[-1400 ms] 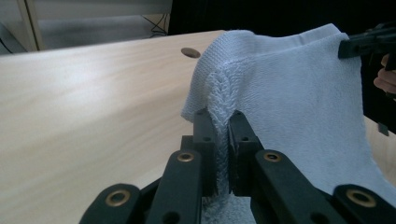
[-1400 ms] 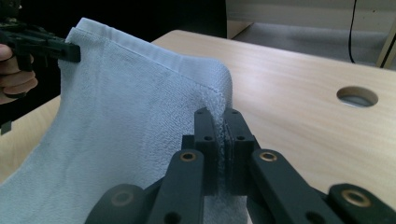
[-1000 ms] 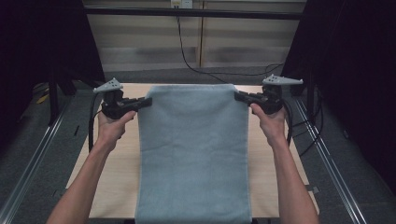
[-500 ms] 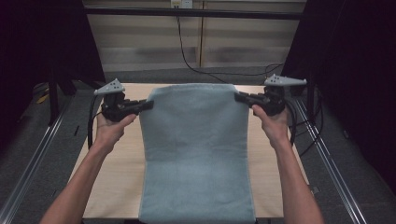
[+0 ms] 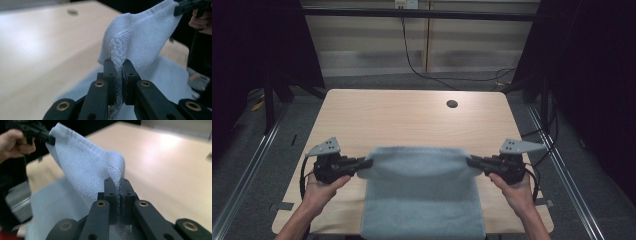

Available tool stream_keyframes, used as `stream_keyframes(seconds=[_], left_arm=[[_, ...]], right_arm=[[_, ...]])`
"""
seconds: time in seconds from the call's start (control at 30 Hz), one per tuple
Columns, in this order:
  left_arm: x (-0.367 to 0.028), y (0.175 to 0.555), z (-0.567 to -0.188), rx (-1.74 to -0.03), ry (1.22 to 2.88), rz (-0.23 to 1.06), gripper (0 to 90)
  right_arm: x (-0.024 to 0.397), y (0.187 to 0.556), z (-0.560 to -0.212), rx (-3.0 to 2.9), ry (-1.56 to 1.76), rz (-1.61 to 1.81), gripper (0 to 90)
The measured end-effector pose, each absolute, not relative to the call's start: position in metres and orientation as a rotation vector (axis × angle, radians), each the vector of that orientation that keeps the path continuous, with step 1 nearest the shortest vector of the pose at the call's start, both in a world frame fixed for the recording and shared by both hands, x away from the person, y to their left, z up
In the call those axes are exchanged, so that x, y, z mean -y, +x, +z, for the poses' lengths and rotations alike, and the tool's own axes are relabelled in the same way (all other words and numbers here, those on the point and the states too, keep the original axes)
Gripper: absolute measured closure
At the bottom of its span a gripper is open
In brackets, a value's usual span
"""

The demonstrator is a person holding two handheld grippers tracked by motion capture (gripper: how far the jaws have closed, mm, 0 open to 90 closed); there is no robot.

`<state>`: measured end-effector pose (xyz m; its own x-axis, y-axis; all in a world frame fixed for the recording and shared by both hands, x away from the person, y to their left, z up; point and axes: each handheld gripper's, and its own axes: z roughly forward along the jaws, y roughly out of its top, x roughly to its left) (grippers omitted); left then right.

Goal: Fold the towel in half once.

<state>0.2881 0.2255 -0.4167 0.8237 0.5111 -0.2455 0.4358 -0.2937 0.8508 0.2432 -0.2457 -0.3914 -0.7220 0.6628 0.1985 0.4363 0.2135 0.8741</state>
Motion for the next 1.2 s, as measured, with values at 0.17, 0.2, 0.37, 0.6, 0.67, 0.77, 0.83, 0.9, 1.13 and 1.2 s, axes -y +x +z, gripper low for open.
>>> stream_keyframes(seconds=[0.17,0.2,0.37,0.6,0.67,0.77,0.83,0.9,1.13,1.2], left_arm=[[-0.226,0.267,-0.447,-0.723,2.001,0.012,84.5],[-0.226,0.267,-0.447,-0.723,2.001,0.012,84.4],[-0.225,0.244,-0.477,-0.742,2.076,-0.089,84.4],[-0.221,0.237,-0.498,-0.763,2.151,-0.128,84.4],[-0.222,0.239,-0.502,-0.756,2.134,-0.156,84.4],[-0.222,0.252,-0.504,-0.780,2.114,-0.161,84.9],[-0.220,0.260,-0.504,-0.781,2.121,-0.116,85.0],[-0.219,0.271,-0.504,-0.795,2.120,-0.095,85.0],[-0.217,0.317,-0.507,-0.871,2.066,-0.067,85.3],[-0.215,0.330,-0.508,-0.888,2.052,-0.057,85.4]], right_arm=[[0.239,0.223,-0.433,-2.382,1.120,1.436,87.0],[0.239,0.223,-0.433,-2.382,1.120,1.436,87.0],[0.232,0.201,-0.469,-2.476,1.179,1.368,86.9],[0.220,0.197,-0.490,-2.574,1.213,1.273,87.0],[0.221,0.198,-0.490,-2.562,1.203,1.245,87.0],[0.223,0.207,-0.495,-2.535,1.247,1.233,87.4],[0.222,0.213,-0.496,-2.523,1.249,1.235,87.5],[0.222,0.221,-0.497,-2.517,1.255,1.239,87.5],[0.220,0.269,-0.497,-2.489,1.291,1.197,87.6],[0.220,0.277,-0.497,-2.480,1.307,1.194,87.6]])
